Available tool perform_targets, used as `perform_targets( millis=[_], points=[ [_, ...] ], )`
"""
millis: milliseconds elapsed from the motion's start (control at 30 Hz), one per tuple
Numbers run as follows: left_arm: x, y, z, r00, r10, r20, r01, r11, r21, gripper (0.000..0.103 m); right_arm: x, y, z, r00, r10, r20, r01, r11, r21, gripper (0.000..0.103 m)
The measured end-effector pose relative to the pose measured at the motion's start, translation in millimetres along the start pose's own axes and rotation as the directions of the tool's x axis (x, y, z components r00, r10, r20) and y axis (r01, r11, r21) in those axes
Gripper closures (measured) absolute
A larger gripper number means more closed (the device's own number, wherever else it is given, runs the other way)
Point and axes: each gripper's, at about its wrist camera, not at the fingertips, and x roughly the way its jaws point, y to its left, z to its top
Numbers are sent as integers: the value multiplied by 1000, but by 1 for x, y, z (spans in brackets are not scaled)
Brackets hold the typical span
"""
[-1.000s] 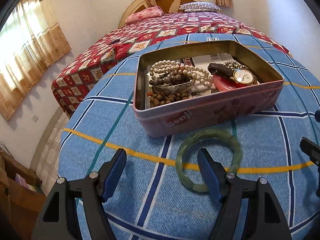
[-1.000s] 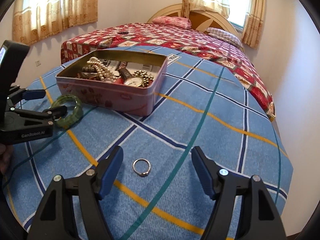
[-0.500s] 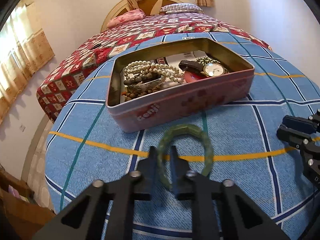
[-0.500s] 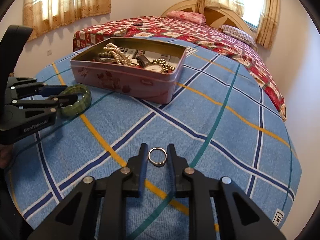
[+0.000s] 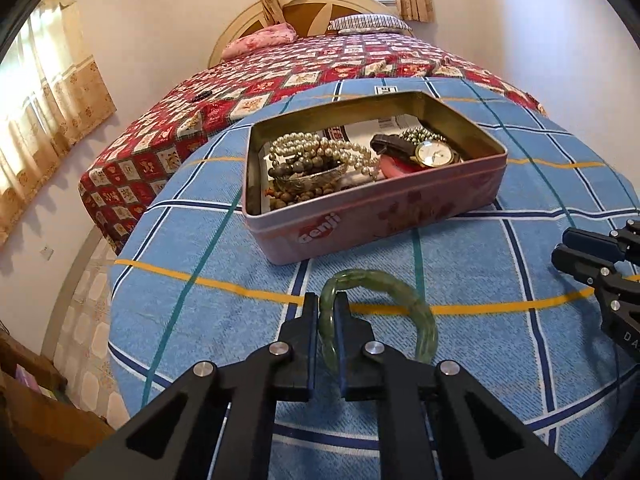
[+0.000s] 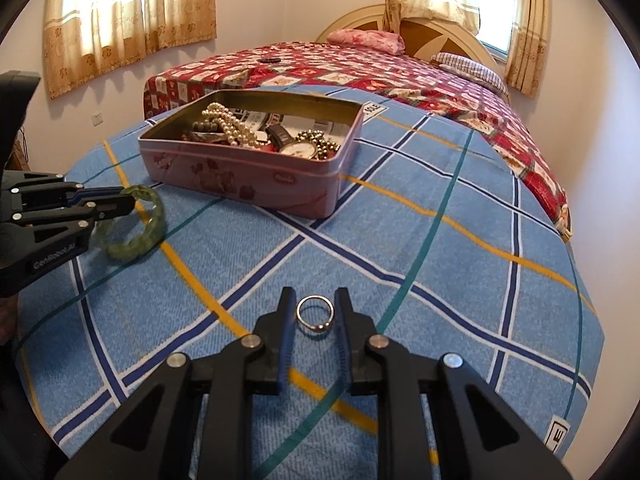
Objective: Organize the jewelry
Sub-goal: 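Carry the jade bangle with the left tool while the right tool carries the ring over the tin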
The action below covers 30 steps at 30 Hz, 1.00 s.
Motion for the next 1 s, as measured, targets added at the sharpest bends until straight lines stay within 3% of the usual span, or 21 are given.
perform_targets(
  millis=[1000],
  points=[
    [-31, 11, 15, 996, 19, 85, -15, 999, -42, 96, -20, 3, 11, 998, 7, 70, -7, 1000, -2, 82]
  ],
)
